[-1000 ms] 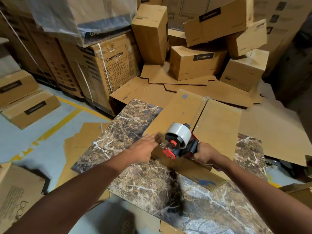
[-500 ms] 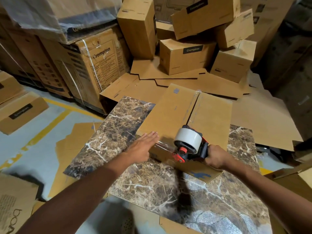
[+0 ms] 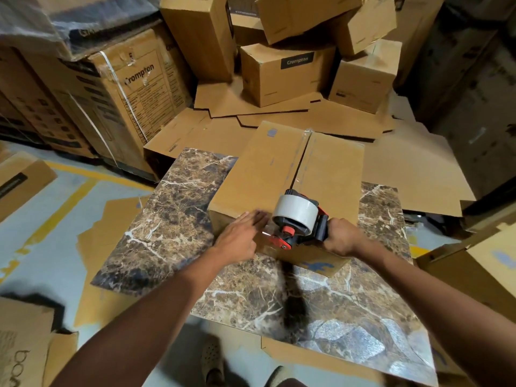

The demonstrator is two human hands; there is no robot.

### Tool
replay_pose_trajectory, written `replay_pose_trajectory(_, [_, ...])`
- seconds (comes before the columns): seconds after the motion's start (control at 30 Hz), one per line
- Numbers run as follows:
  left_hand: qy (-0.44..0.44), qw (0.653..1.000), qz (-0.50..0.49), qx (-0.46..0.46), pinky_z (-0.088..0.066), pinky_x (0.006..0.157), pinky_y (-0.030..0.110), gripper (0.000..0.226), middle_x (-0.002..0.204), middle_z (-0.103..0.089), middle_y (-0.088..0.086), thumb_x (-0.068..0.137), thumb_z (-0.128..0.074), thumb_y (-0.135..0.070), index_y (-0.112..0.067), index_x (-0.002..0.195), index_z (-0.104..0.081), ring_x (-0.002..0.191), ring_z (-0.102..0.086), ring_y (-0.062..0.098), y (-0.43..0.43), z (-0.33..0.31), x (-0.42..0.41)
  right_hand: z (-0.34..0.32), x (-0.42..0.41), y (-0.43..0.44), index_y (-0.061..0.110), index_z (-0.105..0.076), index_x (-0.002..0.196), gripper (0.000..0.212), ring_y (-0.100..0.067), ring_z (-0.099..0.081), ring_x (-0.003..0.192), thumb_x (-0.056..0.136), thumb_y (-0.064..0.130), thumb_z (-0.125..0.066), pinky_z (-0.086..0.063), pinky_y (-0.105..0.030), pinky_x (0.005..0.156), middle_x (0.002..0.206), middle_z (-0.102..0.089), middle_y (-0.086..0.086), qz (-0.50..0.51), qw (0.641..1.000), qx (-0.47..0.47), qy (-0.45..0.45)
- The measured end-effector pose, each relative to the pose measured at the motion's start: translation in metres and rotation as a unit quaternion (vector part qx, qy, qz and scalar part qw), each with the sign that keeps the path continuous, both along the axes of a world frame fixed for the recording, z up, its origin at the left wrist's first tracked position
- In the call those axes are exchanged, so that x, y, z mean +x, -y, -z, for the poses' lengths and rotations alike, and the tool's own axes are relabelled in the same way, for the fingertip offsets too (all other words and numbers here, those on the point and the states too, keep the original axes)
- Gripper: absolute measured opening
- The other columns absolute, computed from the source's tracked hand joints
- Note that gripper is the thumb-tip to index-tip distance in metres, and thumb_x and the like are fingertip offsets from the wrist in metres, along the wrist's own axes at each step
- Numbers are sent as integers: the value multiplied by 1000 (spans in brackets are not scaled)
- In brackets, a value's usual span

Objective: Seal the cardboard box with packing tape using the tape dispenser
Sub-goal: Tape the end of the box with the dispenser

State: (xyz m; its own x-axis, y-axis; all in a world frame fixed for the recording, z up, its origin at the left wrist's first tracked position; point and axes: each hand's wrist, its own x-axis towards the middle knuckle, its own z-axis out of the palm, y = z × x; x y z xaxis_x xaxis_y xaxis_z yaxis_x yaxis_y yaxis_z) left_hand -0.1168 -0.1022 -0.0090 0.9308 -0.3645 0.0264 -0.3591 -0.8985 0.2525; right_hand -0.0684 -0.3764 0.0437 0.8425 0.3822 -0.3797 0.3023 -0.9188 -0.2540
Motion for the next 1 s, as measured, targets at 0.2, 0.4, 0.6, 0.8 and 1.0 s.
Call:
replay_pose_trajectory(0.2, [-16,1000,6,12,9,121,27,79,162,7,-6,87,-44,-6,-21,155,-5,147,11,5,0,7,0,-2,-13,63,12,-67,83,46,-23,-61,63,79,56,-56,-50,-29,57,74,-66,-7,31,999,3,-9])
replay_pose_trajectory(0.4, [-18,997,16,67,-2,123,37,75,162,9,5,93,-41,-21,-11,155,-2,150,9,15,31,2,-6,-12,-23,74,13,-63,89,29,-18,-57,64,89,42,-64,-38,-23,56,76,-63,-4,43,999,8,-6])
replay_pose_trajectory(0.6, [15,995,75,62,-5,123,39,80,162,-13,8,85,-47,-20,-10,155,-11,151,-3,18,79,9,-4,-16,-27,74,15,-64,88,32,-17,-60,67,88,47,-62,-46,-26,60,78,-65,-4,43,999,-24,9])
replay_pose_trajectory(0.8, [22,998,55,30,6,121,33,80,160,4,-3,87,-45,-16,-21,154,-1,147,10,7,75,17,-6,-21,-27,85,11,-59,80,15,-14,-55,59,87,25,-63,-41,-22,51,67,-58,-1,51,998,-25,-11])
replay_pose_trajectory(1.0, [21,997,60,39,14,119,31,74,162,8,-4,91,-41,-22,-20,155,-5,147,13,8,78,18,-5,-23,-37,136,8,-61,88,18,-26,-63,70,82,25,-62,-54,-38,64,79,-65,-11,80,994,-81,4])
